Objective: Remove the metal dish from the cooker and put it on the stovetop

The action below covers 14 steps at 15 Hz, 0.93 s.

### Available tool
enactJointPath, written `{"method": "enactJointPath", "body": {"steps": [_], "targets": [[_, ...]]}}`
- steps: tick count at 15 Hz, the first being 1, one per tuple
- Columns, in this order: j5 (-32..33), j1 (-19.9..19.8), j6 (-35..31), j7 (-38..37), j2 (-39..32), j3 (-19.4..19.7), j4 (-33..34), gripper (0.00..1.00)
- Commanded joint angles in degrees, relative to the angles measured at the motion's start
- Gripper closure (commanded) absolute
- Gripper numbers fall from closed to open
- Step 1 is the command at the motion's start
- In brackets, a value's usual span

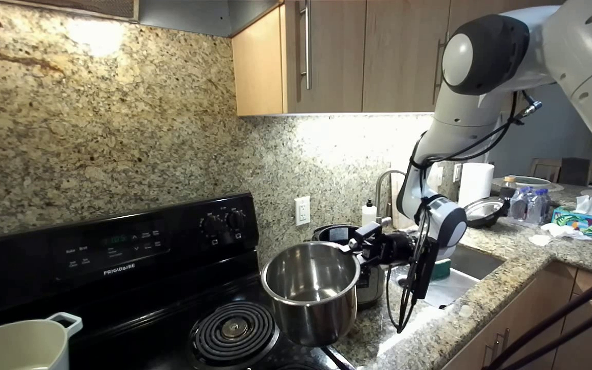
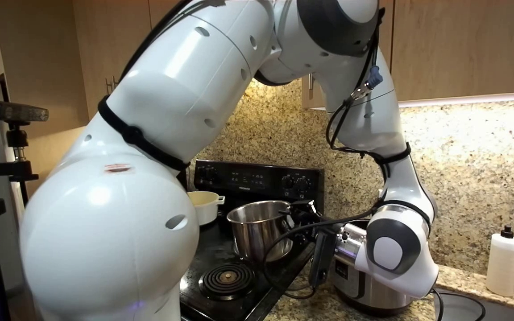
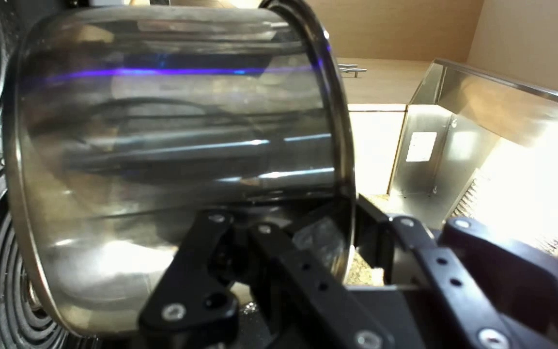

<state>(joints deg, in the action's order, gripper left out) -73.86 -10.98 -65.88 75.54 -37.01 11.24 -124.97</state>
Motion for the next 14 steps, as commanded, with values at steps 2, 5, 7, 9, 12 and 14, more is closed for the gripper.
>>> {"method": "enactJointPath", "body": {"steps": [2, 5, 7, 9, 12, 14], "targets": [[1.79, -0.15, 1.55, 0.69, -2.61, -1.22, 1.29, 0.96], [2.43, 0.27, 1.53, 1.13, -4.25, -2.14, 1.70, 0.96], [3.03, 0.57, 1.57, 1.48, -5.34, -2.92, 2.02, 0.96], [3.37, 1.05, 1.44, 1.85, -6.18, -3.58, 2.15, 0.96], [3.48, 1.81, 1.72, 2.57, -7.83, -4.48, 2.72, 0.95], [3.09, 2.23, 1.31, 2.37, -9.28, -4.69, 3.31, 0.96]]}}
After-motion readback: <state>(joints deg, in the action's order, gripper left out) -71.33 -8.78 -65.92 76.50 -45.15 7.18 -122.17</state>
